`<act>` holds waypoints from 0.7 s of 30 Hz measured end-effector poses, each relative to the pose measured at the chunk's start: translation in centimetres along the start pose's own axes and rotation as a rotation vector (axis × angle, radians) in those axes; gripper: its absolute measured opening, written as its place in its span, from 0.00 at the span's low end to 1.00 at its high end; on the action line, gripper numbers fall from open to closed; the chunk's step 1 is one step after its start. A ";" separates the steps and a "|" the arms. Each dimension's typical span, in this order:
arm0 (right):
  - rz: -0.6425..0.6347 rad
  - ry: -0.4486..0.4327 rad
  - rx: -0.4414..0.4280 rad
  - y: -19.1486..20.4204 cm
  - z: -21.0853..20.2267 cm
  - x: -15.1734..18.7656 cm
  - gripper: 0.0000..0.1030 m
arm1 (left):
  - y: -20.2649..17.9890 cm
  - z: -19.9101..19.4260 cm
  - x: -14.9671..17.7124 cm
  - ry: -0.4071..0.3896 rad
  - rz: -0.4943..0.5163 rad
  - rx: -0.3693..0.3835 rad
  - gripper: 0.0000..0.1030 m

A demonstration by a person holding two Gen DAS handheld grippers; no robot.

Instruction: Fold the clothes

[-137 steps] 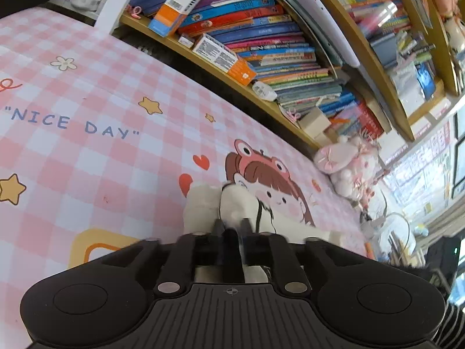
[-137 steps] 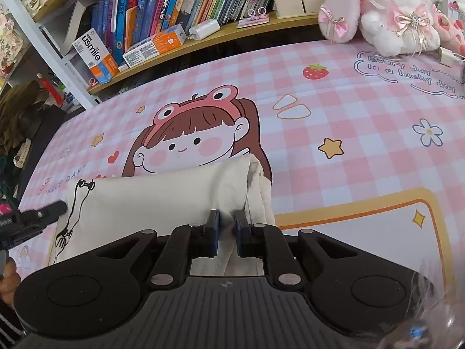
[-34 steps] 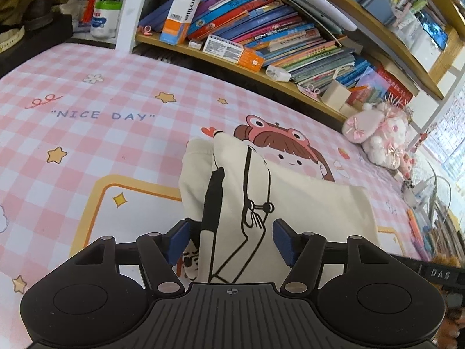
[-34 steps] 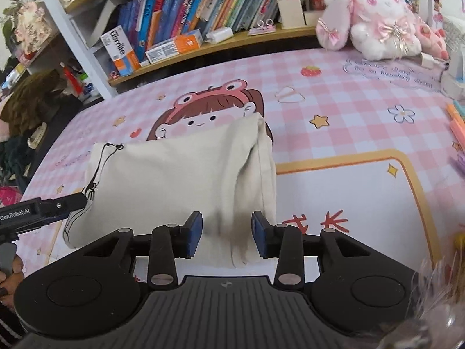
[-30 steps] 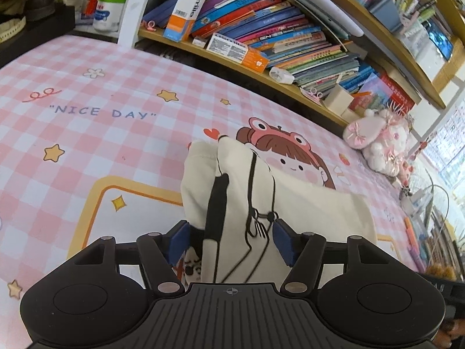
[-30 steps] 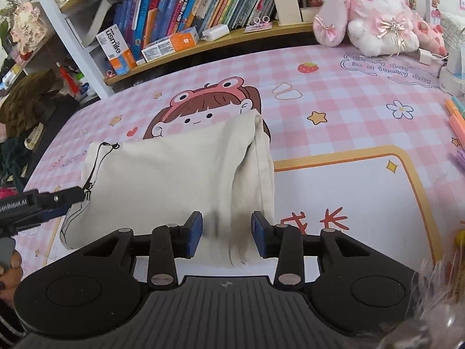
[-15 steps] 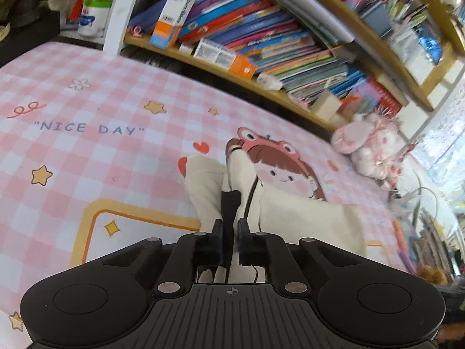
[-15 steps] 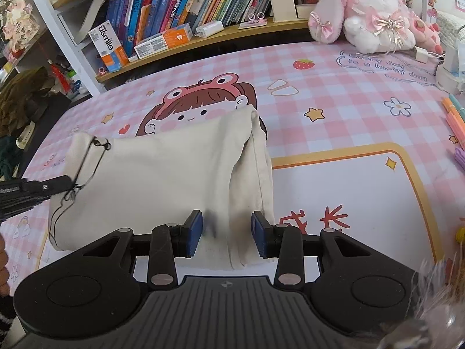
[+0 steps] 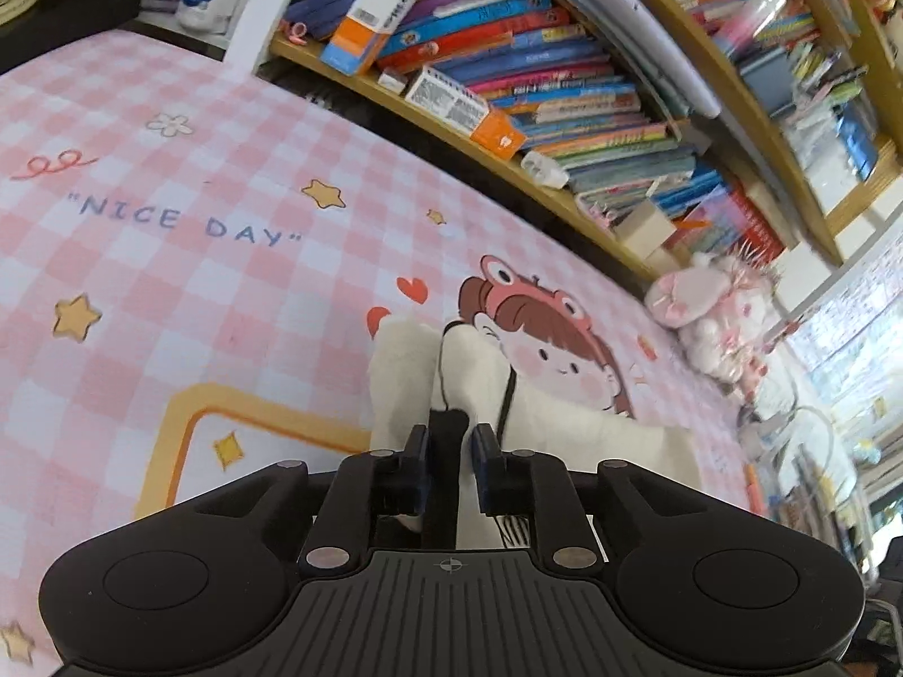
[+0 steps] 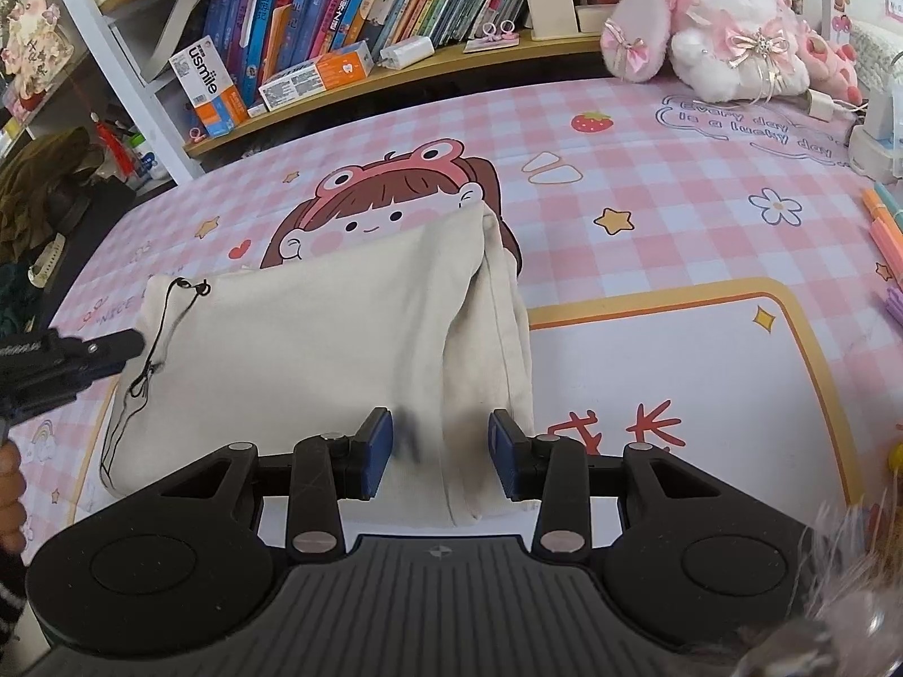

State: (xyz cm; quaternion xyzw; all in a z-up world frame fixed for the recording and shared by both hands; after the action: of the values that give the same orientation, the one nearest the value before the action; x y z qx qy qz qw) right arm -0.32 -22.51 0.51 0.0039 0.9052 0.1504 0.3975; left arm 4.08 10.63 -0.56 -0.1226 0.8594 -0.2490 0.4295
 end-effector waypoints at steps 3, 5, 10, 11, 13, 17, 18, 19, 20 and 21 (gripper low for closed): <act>0.001 0.000 0.000 0.0 0.0 0.1 0.35 | -0.1 0.9 -0.3 0.011 -0.005 -0.001 0.16; 0.004 0.000 0.000 -0.1 0.1 0.1 0.35 | -0.3 0.6 -0.5 -0.025 -0.018 0.029 0.08; 0.009 -0.001 -0.004 -0.2 0.0 0.2 0.35 | 0.2 0.3 -0.7 -0.055 -0.044 0.013 0.06; 0.009 0.000 -0.004 -0.2 0.1 0.2 0.35 | 0.5 0.6 -0.7 -0.043 -0.047 -0.001 0.06; 0.005 0.002 -0.003 -0.2 0.1 0.1 0.35 | 1.1 1.3 -0.6 -0.019 -0.052 -0.023 0.12; 0.007 0.004 -0.003 -0.2 0.1 0.1 0.36 | 2.2 0.4 -1.2 -0.083 -0.105 -0.063 0.16; 0.008 0.005 -0.004 -0.2 0.1 0.1 0.36 | 2.4 0.0 -1.4 -0.098 -0.120 -0.070 0.16; 0.008 0.006 -0.004 -0.3 0.1 0.1 0.36 | 2.7 -0.5 -1.6 -0.112 -0.133 -0.077 0.16; 0.014 0.003 -0.007 -0.3 0.0 -0.1 0.38 | 2.8 -0.9 -1.8 -0.116 -0.135 -0.073 0.17; 0.019 0.001 -0.010 -0.4 -0.2 -0.3 0.39 | 2.8 -1.3 -1.9 -0.117 -0.133 -0.066 0.23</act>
State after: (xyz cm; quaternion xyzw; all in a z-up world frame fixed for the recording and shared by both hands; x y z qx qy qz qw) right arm -0.22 -22.93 0.72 0.0106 0.9046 0.1587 0.3955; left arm 4.19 14.26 -0.10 -0.2078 0.8305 -0.2409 0.4571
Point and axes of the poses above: each gripper's, at about its wrist camera, not at the fingertips, and z roughly the way its jaws point, y to its left, x to its underside, the point moved 1 cm from there along z, roughly the way its jaws point, and after that the axes turned 11 degrees about -y, right-handed, at the moved point
